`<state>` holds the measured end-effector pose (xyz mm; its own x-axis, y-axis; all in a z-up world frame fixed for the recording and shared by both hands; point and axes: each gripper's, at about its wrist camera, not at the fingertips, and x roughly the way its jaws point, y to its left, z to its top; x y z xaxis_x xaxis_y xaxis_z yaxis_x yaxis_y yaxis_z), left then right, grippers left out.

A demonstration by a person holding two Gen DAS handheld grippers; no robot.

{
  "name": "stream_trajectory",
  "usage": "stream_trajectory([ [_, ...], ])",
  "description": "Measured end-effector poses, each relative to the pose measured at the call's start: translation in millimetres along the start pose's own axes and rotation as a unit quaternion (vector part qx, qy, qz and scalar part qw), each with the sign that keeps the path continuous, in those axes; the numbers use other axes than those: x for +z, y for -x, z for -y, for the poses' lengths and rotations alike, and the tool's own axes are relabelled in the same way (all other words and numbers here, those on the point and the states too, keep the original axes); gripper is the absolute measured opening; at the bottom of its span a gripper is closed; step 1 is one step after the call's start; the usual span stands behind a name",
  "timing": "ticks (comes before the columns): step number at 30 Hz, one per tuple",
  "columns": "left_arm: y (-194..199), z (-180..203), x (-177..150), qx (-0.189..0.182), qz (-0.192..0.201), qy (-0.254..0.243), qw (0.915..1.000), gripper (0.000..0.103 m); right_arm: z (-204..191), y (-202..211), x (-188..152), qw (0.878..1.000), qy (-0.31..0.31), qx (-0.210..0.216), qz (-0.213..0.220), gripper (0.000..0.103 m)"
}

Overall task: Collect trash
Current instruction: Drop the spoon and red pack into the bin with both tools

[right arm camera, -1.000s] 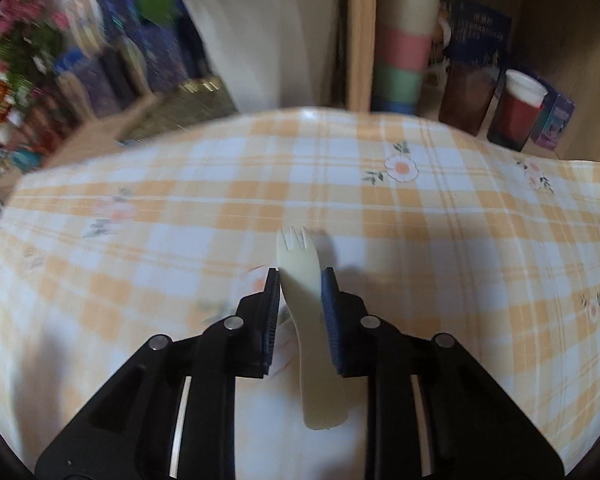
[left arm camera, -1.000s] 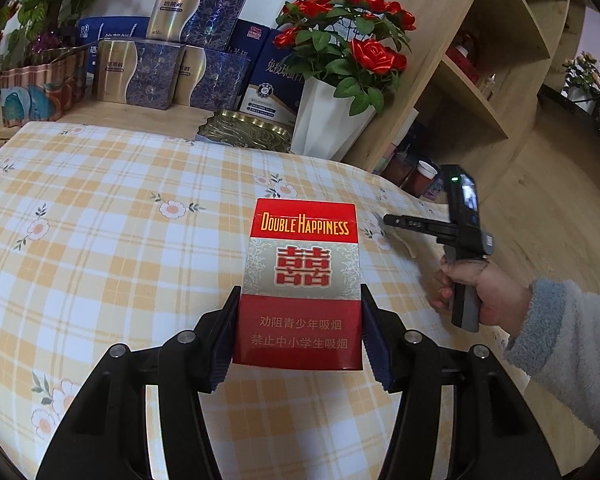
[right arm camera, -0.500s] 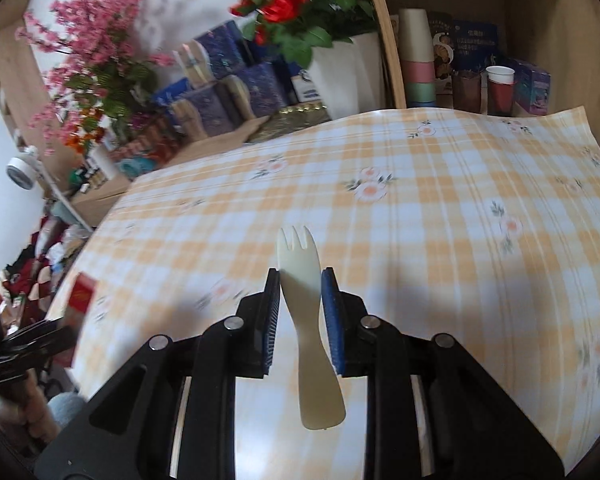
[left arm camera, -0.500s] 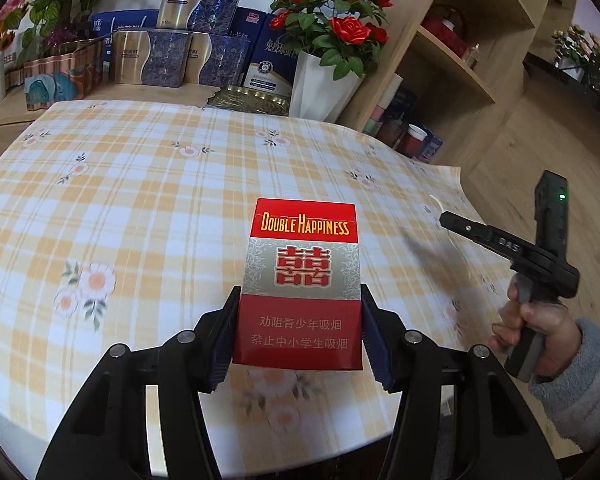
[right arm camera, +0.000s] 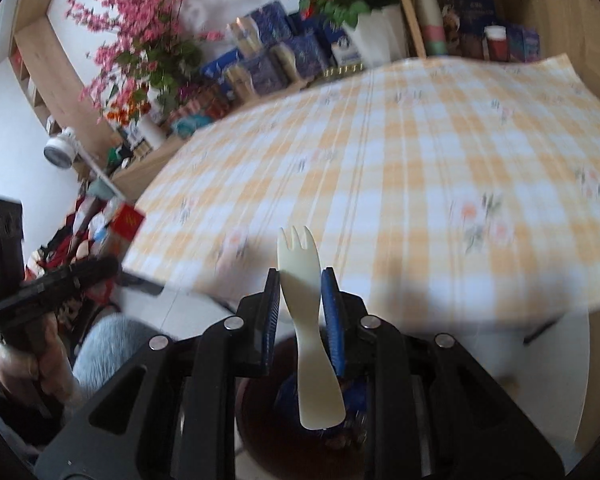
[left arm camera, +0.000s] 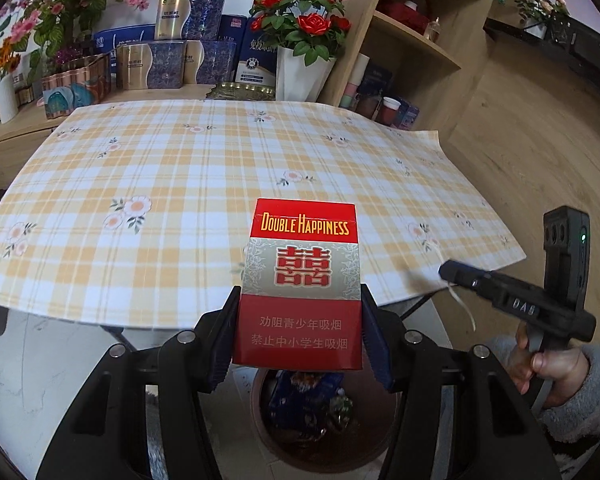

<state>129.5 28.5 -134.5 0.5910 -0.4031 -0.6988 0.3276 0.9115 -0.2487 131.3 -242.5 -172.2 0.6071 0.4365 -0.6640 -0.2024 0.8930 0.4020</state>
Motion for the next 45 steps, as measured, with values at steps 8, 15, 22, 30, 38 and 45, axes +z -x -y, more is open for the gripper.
stream_trajectory([
  [8, 8, 11, -19, 0.005, -0.018, -0.005, 0.9998, 0.054, 3, -32, -56, 0.996, -0.036, -0.003, -0.087, 0.025],
  [15, 2, 20, -27, 0.005, -0.031, -0.011, 0.9994, 0.054, 19, -56, -91, 0.985, -0.083, -0.017, -0.148, 0.025],
  [22, -7, 22, -34, 0.006, -0.047, -0.015, 0.9988, 0.054, 21, -61, -95, 0.982, -0.086, -0.024, -0.167, 0.042],
  [30, -25, 21, -41, 0.001, -0.071, -0.024, 0.9972, 0.054, 18, -27, -71, 0.992, -0.064, -0.064, -0.088, 0.085],
  [38, -54, 37, -58, -0.040, -0.087, -0.099, 0.9904, 0.055, 21, 19, -59, 0.989, -0.001, -0.147, 0.030, 0.095],
  [45, -98, 68, -78, -0.042, -0.140, -0.194, 0.9701, 0.055, 33, 27, -62, 0.979, -0.018, -0.194, 0.066, 0.096],
])
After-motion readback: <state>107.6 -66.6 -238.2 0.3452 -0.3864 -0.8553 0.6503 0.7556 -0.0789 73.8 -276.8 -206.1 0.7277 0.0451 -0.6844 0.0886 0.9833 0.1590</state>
